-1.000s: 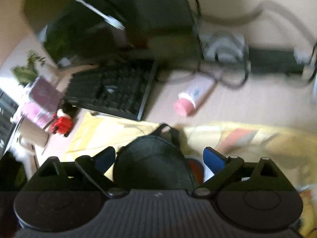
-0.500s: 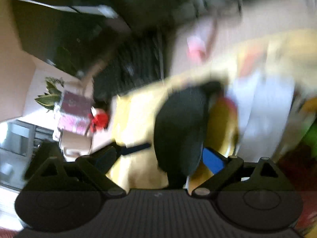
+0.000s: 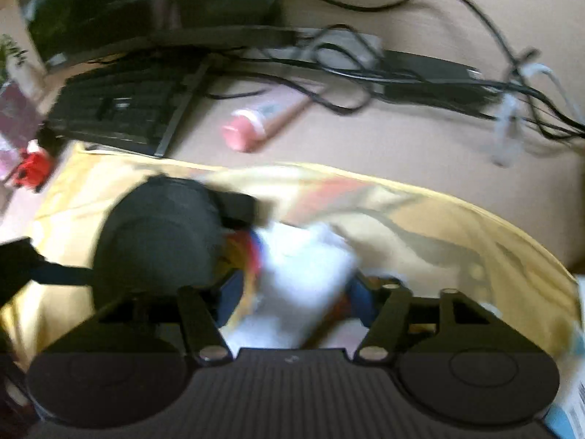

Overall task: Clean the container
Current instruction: 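Wipe the black pad's back with the towel in the right gripper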

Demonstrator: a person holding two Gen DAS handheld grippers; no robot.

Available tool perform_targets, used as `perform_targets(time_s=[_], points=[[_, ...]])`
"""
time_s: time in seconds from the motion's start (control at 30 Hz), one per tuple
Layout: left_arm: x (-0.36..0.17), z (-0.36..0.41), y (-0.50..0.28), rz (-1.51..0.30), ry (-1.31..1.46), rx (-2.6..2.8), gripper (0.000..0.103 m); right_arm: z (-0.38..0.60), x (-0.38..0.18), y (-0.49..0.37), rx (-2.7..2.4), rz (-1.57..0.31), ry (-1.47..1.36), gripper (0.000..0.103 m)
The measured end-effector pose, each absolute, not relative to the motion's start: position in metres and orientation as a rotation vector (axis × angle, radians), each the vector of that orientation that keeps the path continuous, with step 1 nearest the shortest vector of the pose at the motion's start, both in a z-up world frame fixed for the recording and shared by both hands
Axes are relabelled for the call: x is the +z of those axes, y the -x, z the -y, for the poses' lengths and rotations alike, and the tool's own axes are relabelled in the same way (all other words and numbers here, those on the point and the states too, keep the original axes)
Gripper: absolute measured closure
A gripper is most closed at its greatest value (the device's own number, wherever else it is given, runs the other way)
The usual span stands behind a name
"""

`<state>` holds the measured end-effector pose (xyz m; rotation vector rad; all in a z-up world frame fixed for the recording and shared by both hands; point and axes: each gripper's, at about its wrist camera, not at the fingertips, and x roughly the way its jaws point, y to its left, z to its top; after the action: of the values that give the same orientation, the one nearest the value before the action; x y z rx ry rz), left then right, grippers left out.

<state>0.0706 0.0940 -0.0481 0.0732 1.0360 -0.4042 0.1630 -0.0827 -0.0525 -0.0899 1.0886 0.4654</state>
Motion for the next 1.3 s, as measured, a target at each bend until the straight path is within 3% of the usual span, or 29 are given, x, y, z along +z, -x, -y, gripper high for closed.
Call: perform_targets(time_s=[0.07, 0.17, 0.27, 0.57, 0.8, 1.0, 1.3], points=[[-0.049, -0.094, -0.071, -1.04, -0.074, -0.4, 0.0, 0.073, -0.052, -0.163, 0.501, -1.095, 0.16, 0.069], [-0.05, -0.096, -0.071, -1.043, -0.07, -0.393, 0.0, 0.068, -0.056, -0.154, 0.536, -1.059, 0.265, 0.085], [-0.051, -0.097, -0.072, -1.045, -0.065, -0.386, 0.0, 0.078, -0.054, -0.155, 0.531, -1.044, 0.173, 0.092], [-0.053, -0.097, -0.078, -1.059, -0.024, -0.392, 0.0, 0.061, -0.019, -0.169, 0.784, -1.008, -0.342, 0.092], [-0.051, -0.103, -0.079, -1.073, -0.019, -0.307, 0.0, 0.033, -0.06, -0.171, 0.658, -1.045, -0.078, 0.092], [-0.05, -0.1, -0.079, -1.071, -0.029, -0.324, 0.0, 0.061, -0.059, -0.17, 0.517, -1.023, -0.004, 0.092], [-0.053, -0.102, -0.07, -1.091, -0.068, -0.314, 0.0, 0.056, -0.049, -0.148, 0.673, -1.08, -0.19, 0.092]])
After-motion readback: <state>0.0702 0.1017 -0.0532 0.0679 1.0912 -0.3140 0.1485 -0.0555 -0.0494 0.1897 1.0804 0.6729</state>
